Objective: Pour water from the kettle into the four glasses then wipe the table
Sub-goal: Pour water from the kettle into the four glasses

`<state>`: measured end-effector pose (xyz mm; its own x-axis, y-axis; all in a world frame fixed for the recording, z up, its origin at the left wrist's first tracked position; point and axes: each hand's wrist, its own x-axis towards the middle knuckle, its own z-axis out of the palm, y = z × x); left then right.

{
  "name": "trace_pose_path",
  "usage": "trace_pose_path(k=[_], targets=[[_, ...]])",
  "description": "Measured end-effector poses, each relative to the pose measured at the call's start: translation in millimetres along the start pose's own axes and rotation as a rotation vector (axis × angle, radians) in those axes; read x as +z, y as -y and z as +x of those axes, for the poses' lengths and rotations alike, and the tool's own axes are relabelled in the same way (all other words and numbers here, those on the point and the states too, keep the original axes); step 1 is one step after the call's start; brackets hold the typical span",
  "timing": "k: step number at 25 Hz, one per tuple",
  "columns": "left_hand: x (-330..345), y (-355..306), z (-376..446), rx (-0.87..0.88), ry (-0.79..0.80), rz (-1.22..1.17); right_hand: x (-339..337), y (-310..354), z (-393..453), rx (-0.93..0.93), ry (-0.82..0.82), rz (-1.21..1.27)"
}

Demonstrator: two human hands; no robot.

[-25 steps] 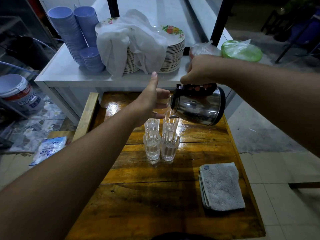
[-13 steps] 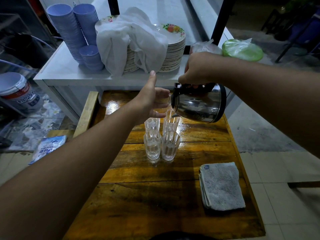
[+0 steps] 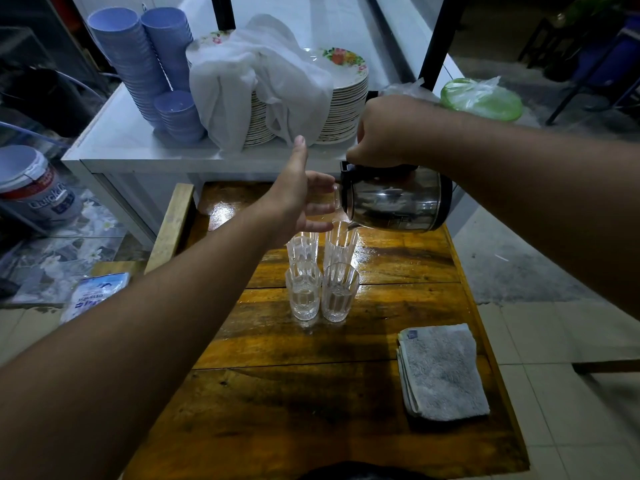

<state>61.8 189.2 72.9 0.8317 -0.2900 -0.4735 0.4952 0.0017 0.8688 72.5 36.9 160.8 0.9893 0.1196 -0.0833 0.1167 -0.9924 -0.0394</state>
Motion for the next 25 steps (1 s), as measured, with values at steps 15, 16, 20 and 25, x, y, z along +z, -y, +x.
trace_pose_path(k=[15, 16, 20, 25], targets=[[-4, 4, -5, 0.028, -0.03, 0.015, 8, -2, 2, -0.027, -0.019, 0.045], [-3, 3, -6, 0.033, -0.031, 0.023, 9, -7, 0, -0.02, -0.012, 0.08], [6, 1, -4, 0.044, -0.018, 0.099, 17, -35, -10, 0.014, -0.022, 0.226], [26, 5, 1, 0.049, 0.028, 0.176, 49, -85, -22, 0.127, -0.041, 0.591]])
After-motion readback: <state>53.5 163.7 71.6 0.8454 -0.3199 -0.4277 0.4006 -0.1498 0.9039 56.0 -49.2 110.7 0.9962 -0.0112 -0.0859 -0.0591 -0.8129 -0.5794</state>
